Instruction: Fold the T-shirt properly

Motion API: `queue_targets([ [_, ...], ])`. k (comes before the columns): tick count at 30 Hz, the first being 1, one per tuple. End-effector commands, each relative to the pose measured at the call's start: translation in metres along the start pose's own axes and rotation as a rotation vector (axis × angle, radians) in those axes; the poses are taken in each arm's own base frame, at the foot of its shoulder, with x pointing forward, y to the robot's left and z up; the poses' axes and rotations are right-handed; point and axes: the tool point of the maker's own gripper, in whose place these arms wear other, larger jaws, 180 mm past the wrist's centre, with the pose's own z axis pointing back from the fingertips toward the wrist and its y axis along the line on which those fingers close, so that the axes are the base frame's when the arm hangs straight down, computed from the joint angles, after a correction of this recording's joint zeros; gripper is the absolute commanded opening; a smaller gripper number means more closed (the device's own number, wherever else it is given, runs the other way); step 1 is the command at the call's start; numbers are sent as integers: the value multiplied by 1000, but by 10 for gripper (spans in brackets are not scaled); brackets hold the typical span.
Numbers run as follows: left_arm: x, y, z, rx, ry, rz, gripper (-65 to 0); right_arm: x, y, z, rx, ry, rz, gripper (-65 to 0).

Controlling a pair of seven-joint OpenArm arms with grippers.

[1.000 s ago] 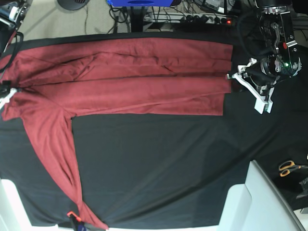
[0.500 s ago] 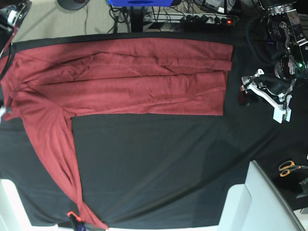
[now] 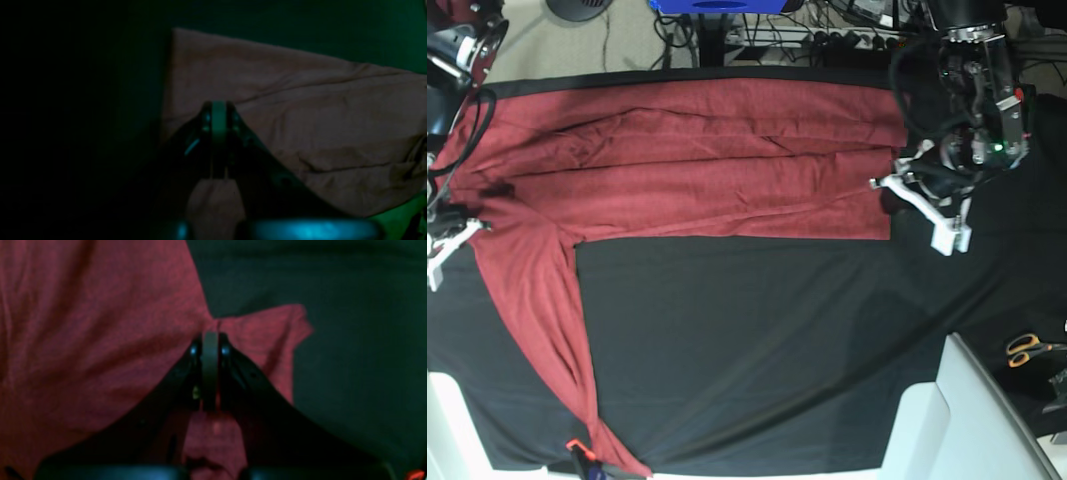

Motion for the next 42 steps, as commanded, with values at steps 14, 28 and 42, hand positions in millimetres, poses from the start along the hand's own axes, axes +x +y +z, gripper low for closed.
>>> queue_targets([
  [14, -31, 20, -41, 5, 35, 116, -650, 16, -44, -1, -61, -63, -38, -644],
  [28, -40, 33, -46, 76, 87, 46, -650, 1, -68, -12, -147, -87, -131, -644],
  [42, -19, 30, -35, 76, 29, 14, -650, 71, -48, 36, -164, -277, -43, -642],
])
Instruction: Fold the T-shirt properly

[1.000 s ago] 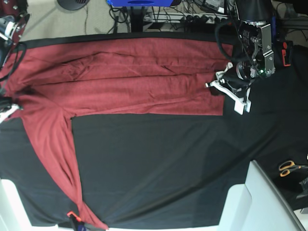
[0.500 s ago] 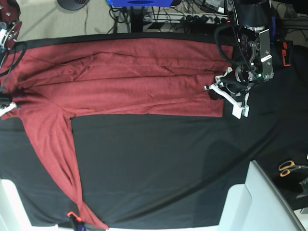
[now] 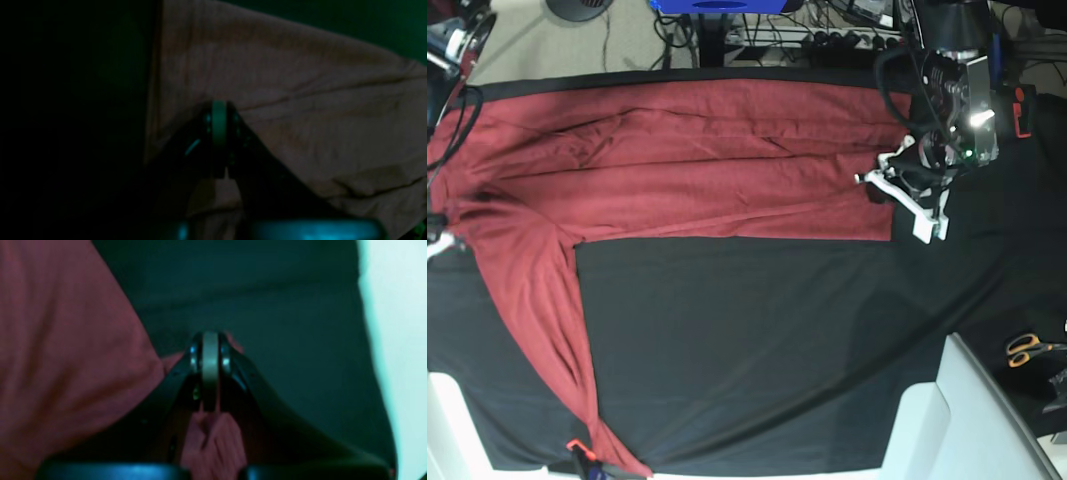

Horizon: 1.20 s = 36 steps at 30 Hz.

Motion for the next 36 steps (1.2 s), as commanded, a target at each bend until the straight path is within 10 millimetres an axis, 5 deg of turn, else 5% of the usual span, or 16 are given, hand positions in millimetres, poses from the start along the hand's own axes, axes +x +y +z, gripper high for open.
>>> queue_targets([
  [1, 15, 3, 6, 12, -37, -21, -650, 36, -6, 6, -12, -89, 8, -641],
  [5, 27, 4, 22, 25, -90, -41, -650, 68, 16, -1, 28, -125, 7, -612],
  [11, 45, 24, 52, 85, -184, -24, -650, 65, 56, -44, 139, 4, -31, -345],
  [14, 49, 38, 67, 122, -216, -15, -650, 71, 64, -57, 168, -19, -90, -278],
  [19, 45, 63, 86, 180, -240, 23, -650, 62, 58, -70, 167, -51, -179, -278],
  [26, 50, 72, 110, 93, -333, 82, -650, 41, 52, -72, 159, -22, -200, -278],
  [36, 46, 76, 113, 99, -322, 81, -650, 9, 64, -71, 175, 40, -199, -279],
])
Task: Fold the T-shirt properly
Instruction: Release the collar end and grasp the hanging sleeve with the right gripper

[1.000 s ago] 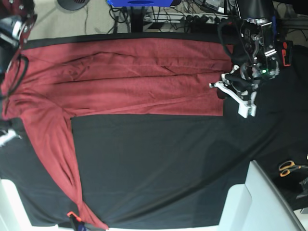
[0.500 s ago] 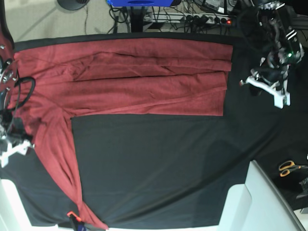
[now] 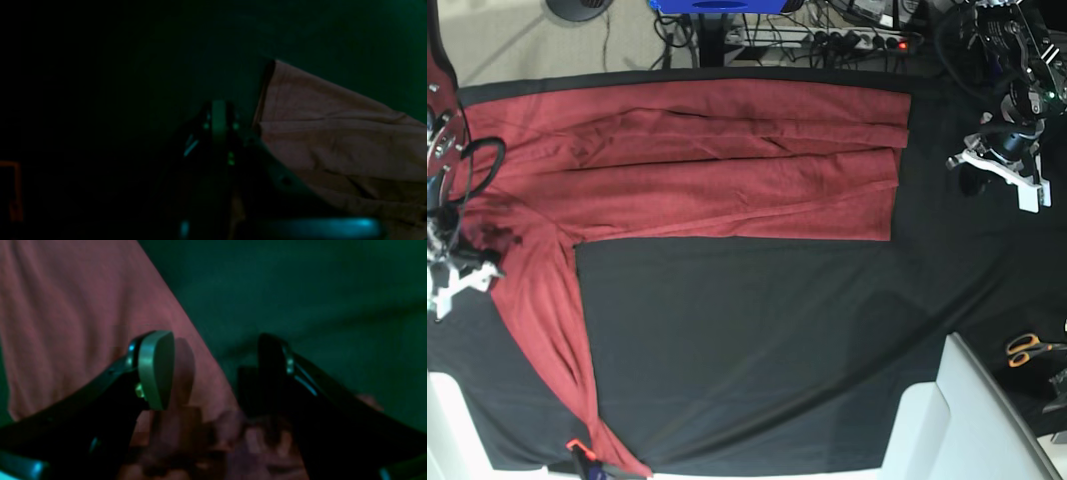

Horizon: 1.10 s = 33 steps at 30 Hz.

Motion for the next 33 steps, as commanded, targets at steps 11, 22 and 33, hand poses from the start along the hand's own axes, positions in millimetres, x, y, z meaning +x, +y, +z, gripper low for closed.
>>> queue_targets([
  [11, 8, 2, 5, -4, -27, -16, -650, 22, -4, 2, -2, -46, -3, -417],
  [22, 7, 2, 5, -4, -26, -15, -650, 16, -3, 2, -2, 9, 1, -650],
  [33, 7, 1, 4, -6, -22, -21, -650, 36, 11, 20, 55, -21, 96, -650],
])
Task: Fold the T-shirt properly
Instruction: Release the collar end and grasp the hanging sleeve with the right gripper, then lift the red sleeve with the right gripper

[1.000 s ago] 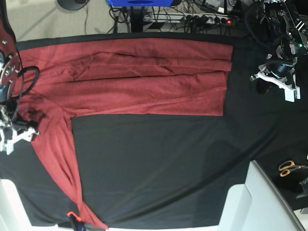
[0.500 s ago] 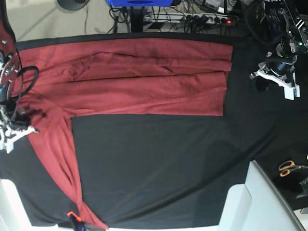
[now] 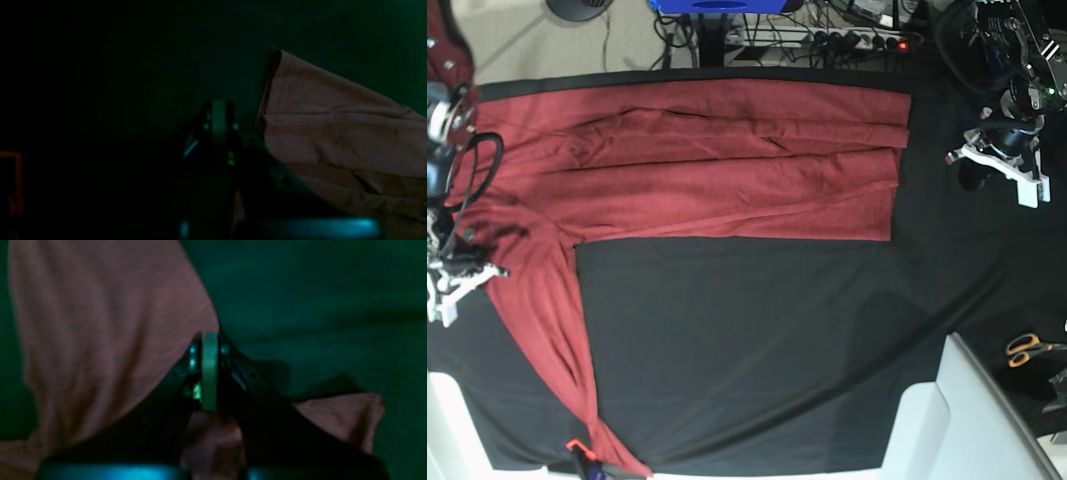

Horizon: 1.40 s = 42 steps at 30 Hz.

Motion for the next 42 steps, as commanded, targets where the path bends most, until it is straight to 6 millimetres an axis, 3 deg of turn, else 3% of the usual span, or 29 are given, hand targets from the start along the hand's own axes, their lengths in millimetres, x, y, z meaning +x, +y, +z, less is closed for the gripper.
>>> queue_targets([
  [1, 14, -1, 3, -10, -44, -18, -650, 32, -10, 11, -20, -72, 25, -650],
  [5, 16, -2, 2, -12, -47, -19, -650, 30, 4, 21, -23, -56, 81, -650],
  [15, 17, -1, 2, -12, -47, -20, -650, 3, 20, 60, -62, 13, 196, -650],
  [24, 7, 4, -2, -5, -20, 2, -650, -32, 25, 91, -89, 61, 260, -650],
  [29, -2, 12, -5, 4, 7, 21, -650, -52, 37, 107, -73, 85, 301, -650],
  [33, -2, 12, -5, 4, 6, 20, -650, -70, 57, 116, -15, 97, 340, -650],
  [42, -2, 11, -5, 3, 7, 18, -650, -108, 75, 132, 15, 160, 337, -650],
])
